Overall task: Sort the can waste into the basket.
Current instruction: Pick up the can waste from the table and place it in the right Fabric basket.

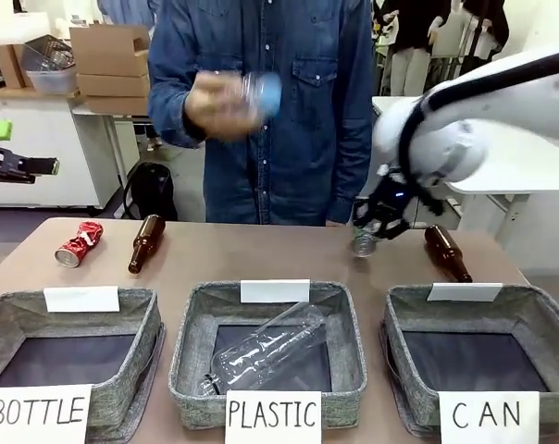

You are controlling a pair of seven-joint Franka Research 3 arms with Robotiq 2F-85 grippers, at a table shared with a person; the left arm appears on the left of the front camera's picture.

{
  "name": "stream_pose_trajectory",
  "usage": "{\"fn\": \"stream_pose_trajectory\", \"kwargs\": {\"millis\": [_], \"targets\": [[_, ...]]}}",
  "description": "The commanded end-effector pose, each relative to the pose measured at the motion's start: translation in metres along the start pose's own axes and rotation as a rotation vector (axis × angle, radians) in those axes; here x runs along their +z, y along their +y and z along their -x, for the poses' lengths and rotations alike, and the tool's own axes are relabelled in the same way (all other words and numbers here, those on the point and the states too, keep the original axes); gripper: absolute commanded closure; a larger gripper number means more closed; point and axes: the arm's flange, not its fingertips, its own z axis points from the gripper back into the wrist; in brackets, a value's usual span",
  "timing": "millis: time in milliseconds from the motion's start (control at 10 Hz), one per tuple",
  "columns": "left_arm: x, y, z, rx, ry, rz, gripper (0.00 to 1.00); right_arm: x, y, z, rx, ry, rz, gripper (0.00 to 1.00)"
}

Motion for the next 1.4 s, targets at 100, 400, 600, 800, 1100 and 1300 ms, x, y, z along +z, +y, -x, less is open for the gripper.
{"fn": "stream_pose_trajectory", "kwargs": {"millis": [100, 400, 600, 800, 1100, 1300], "targets": [[-0.001, -0.002, -0.001, -0.024, -0.014, 0.02, 0.0, 0.036, -0.077, 0.037, 0.03, 0.028, -0.238, 1.0], [-0.001, -0.002, -0.001, -0.024, -0.014, 0.02, 0.0, 0.071, -0.091, 0.09, 0.066, 0.051, -0.338, 1.0], [-0.001, -0.002, -0.001, -0.024, -0.014, 0.02, 0.0, 0.122, -0.098, 0.156, 0.172, 0.119, -0.271, 1.0], [-0.001, -0.002, -0.001, -0.024, -0.014, 0.02, 0.0, 0.178, -0.118, 0.254, 0.265, 0.143, -0.097, 1.0], [-0.001, -0.002, -0.001, -0.024, -0.014, 0.02, 0.0, 0.178, -0.119, 0.326, 0.457, 0.133, 0.329, 1.0], [-0.001, -0.002, -0.001, -0.024, -0.014, 0.02, 0.0, 0.167, -0.104, 0.321, 0.483, 0.111, 0.399, 1.0]]}}
